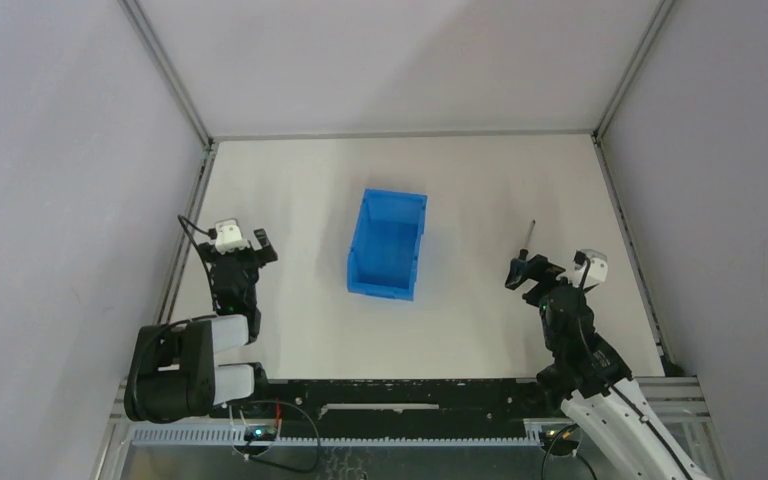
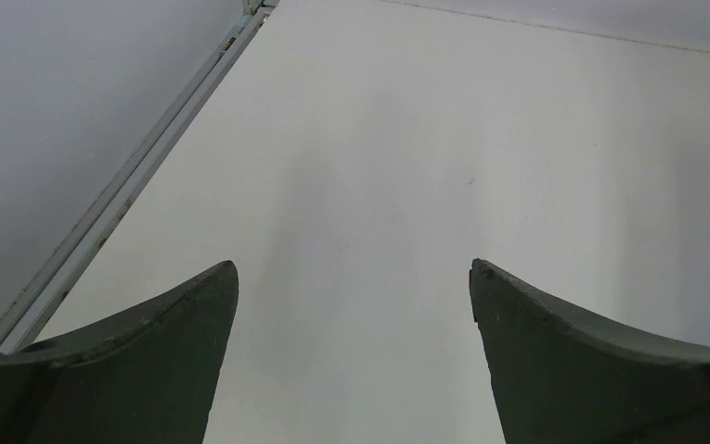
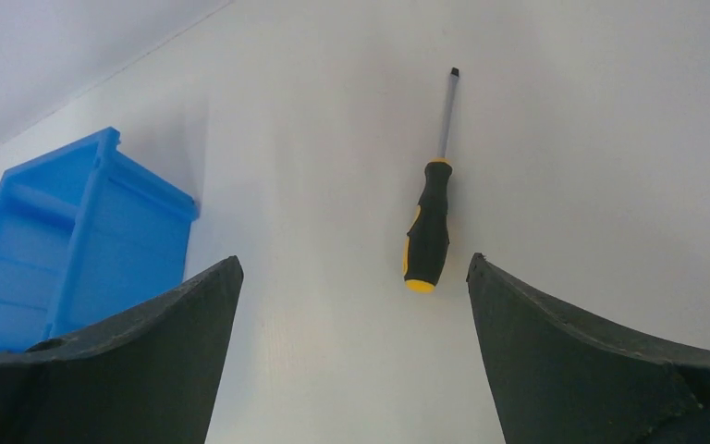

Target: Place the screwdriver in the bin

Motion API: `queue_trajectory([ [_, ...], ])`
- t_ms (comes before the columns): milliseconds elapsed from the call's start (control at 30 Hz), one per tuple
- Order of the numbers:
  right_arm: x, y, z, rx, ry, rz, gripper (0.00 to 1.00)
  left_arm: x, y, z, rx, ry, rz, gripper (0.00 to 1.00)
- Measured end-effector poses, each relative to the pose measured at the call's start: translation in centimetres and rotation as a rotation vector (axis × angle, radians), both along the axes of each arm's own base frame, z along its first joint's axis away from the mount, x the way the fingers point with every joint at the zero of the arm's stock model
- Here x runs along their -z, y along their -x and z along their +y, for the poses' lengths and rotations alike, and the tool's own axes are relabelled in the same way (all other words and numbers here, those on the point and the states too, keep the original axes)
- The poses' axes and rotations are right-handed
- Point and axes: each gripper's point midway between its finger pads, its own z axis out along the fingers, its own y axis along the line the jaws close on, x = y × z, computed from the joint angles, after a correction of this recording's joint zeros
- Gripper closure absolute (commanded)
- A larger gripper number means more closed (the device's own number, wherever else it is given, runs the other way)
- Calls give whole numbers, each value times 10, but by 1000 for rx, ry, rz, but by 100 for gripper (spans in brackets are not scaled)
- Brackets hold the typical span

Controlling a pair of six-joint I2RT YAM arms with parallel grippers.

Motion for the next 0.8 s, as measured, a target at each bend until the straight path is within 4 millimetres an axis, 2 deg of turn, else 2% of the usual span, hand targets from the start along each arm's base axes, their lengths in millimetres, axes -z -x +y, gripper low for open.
queue_trajectory([
  [200, -11, 0, -1, -3, 11, -22, 3, 0, 0, 0, 0, 0, 0, 0],
  [300, -41, -3, 7, -59, 20, -72, 4, 0, 0, 0, 0, 0, 0, 0],
  [433, -107, -15, 9, -64, 35, -118, 4, 0, 0, 0, 0, 0, 0, 0],
  [533, -171, -40, 10, -56, 51, -101, 3, 0, 0, 0, 0, 0, 0, 0],
  [667, -233, -85, 6, -65, 62, -16, 2, 0, 0, 0, 0, 0, 0, 0],
  [733, -245, -113, -1, -64, 78, 58, 4, 0, 0, 0, 0, 0, 0, 0],
  [800, -232, -137, -11, -59, 90, 155, 7, 0, 0, 0, 0, 0, 0, 0],
])
